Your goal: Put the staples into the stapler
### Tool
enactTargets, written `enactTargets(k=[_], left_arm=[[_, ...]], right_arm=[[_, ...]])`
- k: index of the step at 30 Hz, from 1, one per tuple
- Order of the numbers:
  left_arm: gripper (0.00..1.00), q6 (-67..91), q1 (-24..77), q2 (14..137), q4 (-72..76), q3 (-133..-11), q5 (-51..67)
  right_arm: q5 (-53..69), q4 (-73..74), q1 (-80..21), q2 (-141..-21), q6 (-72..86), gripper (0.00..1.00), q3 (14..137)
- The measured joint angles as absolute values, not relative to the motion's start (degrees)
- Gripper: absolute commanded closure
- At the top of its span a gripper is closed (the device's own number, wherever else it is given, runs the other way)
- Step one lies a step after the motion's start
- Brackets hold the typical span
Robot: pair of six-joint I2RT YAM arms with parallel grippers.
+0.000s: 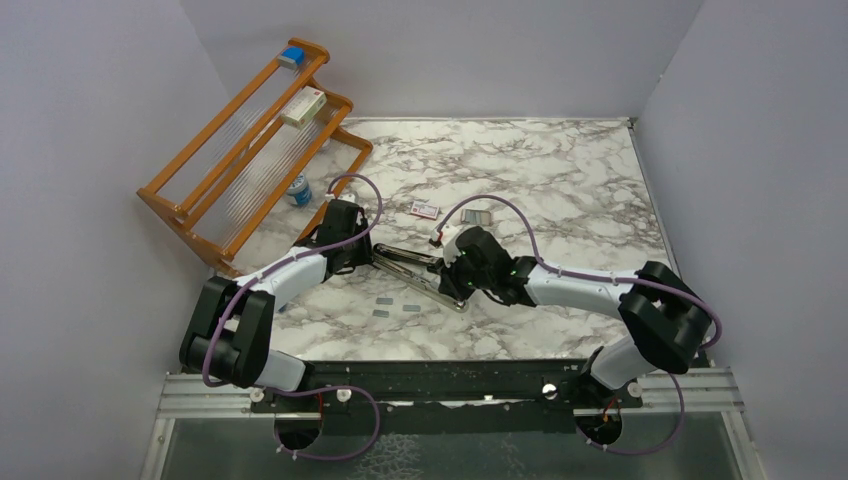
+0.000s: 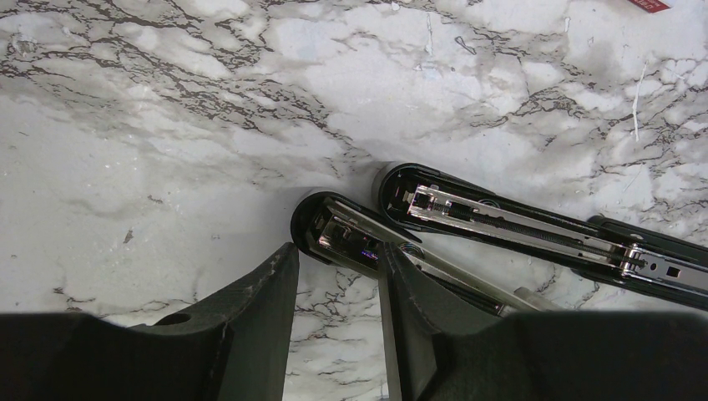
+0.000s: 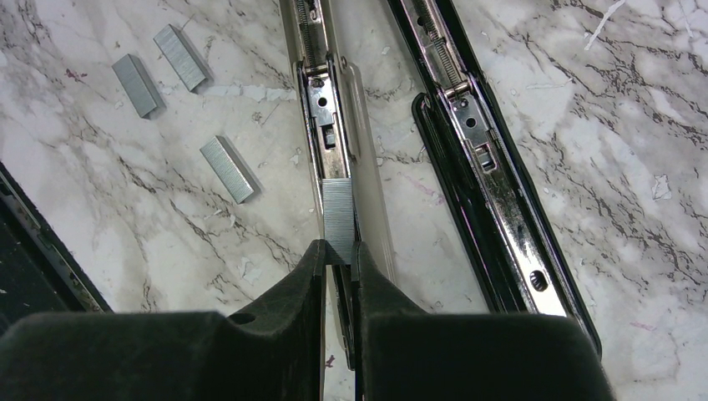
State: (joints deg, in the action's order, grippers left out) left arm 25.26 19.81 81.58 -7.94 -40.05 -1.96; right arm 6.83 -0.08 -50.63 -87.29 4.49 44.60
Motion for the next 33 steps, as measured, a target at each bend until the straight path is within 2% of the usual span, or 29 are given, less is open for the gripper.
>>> enactTargets(k=[33], left_arm=[[0.57, 25.3, 19.8, 81.7, -7.8, -40.1, -1.7]], right_arm=[[9.0, 3.2, -50.6, -87.7, -1.6, 0.88, 47.0]])
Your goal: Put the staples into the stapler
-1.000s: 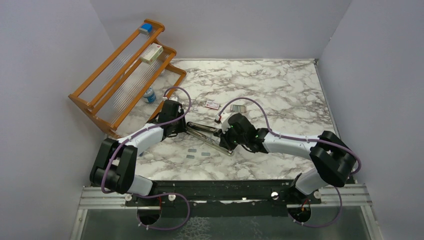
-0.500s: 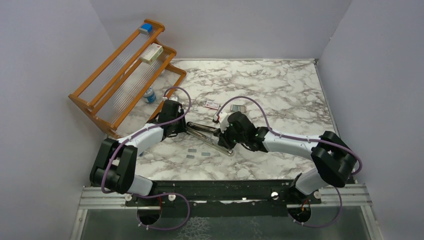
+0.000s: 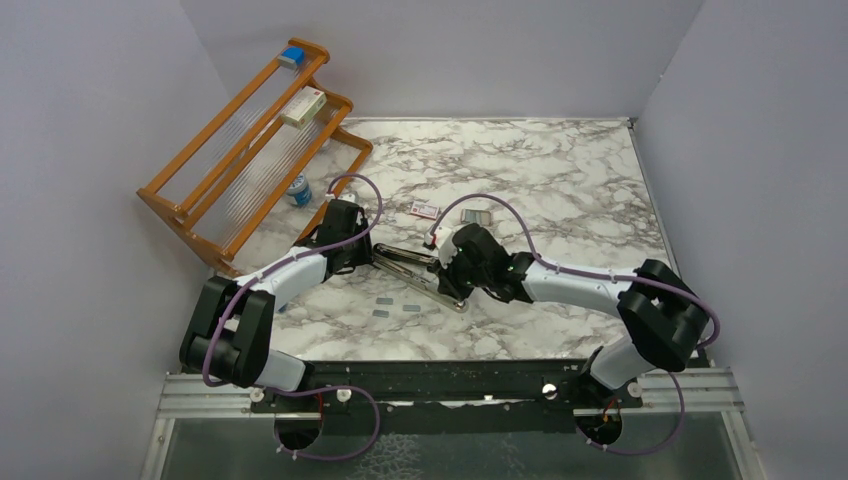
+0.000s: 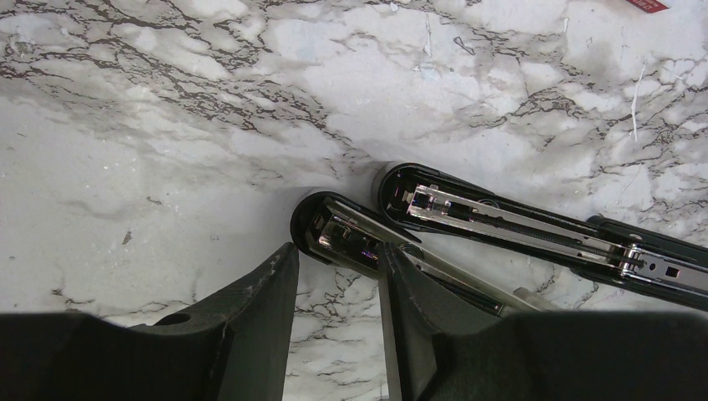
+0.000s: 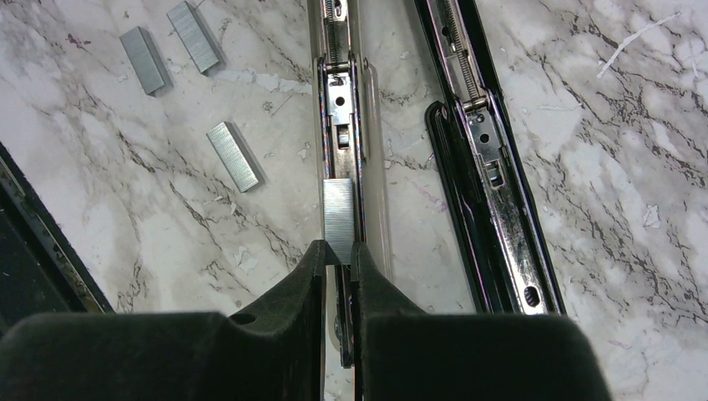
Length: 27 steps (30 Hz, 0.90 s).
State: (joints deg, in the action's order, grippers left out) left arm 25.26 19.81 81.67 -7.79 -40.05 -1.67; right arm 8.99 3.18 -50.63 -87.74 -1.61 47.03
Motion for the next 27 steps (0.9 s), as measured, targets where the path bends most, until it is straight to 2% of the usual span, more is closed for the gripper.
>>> enactTargets(k=[27], left_arm=[[0.58, 25.3, 19.8, 82.0, -7.3, -40.1, -1.5]], right_arm=[[6.9, 2.6, -50.6, -86.1, -0.4, 0.89, 47.1]])
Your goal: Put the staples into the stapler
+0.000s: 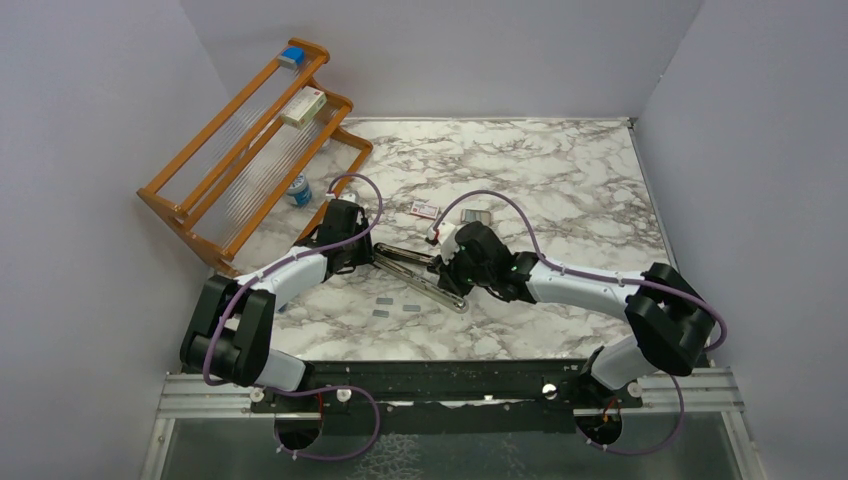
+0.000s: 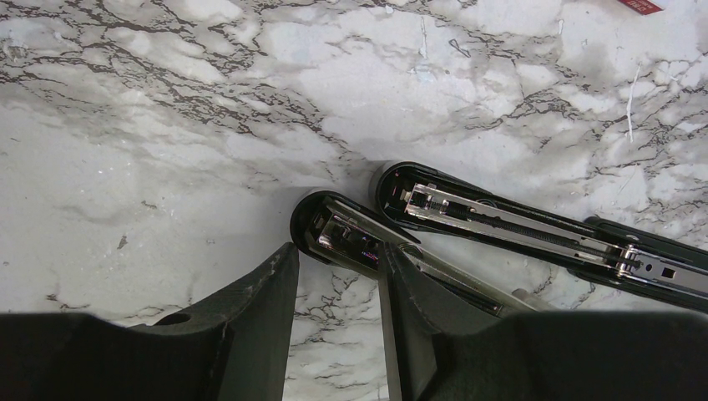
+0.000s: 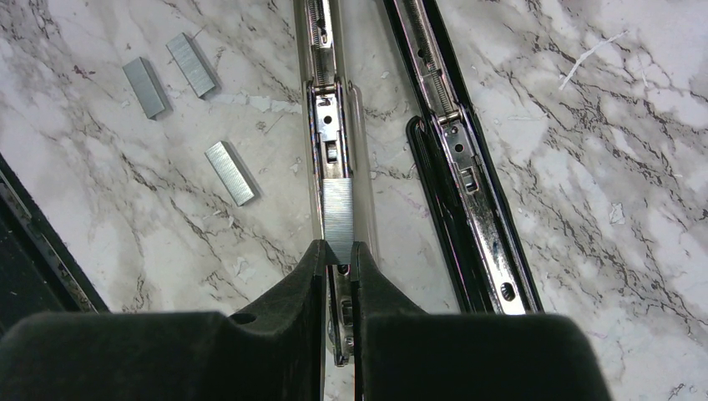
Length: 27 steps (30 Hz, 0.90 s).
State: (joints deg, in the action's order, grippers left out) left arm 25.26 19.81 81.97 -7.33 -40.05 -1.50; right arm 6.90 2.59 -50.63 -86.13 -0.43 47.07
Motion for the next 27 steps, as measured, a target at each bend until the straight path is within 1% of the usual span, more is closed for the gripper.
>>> enactTargets(k=[27], left_arm=[[0.57, 25.3, 19.6, 82.1, -7.1, -40.1, -1.0]], right_arm=[[6.8, 3.3, -50.6, -88.5, -1.1, 0.89, 47.0]])
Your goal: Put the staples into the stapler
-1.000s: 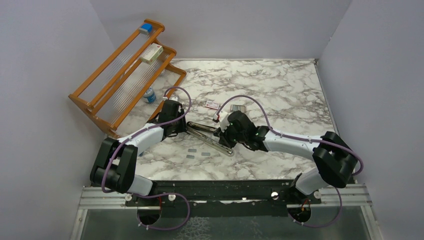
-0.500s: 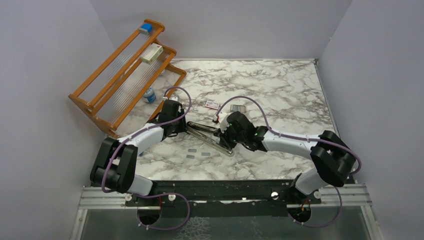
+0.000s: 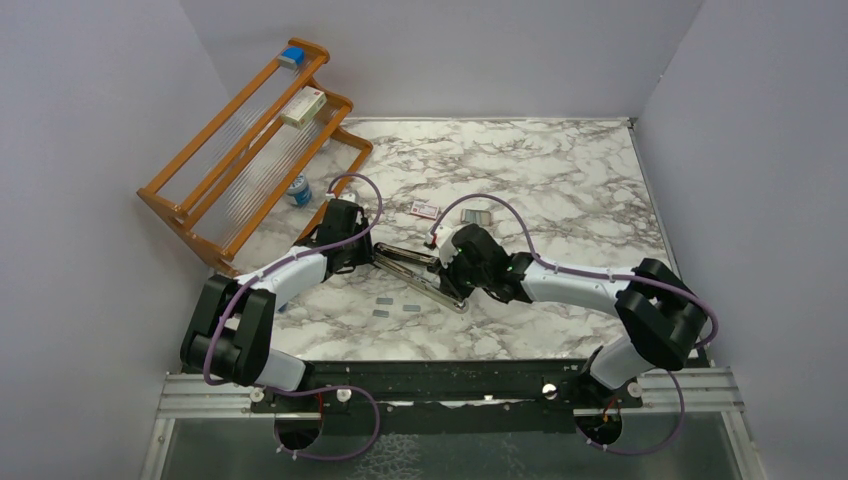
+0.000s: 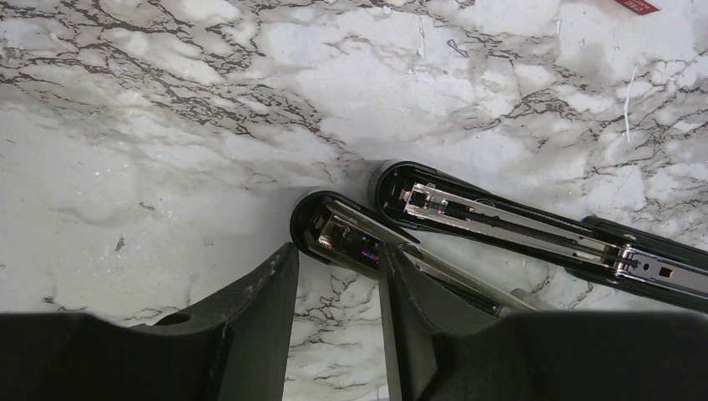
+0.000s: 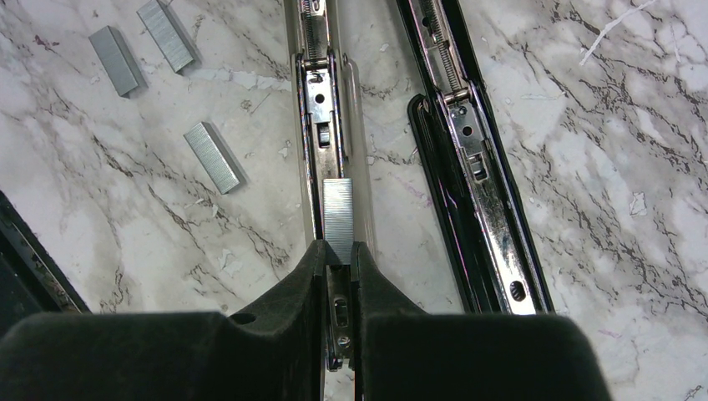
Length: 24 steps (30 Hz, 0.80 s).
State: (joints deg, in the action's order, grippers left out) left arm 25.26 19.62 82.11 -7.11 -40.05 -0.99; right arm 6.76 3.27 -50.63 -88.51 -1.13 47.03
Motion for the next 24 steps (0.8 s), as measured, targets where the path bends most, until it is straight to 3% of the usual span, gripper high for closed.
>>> enactTargets(k=[24], left_arm=[[0.58, 25.3, 19.6, 82.2, -6.9, -40.1, -0.9]], right_arm=[[7.0, 3.5, -50.6, -88.9, -1.6, 0.89, 47.1]])
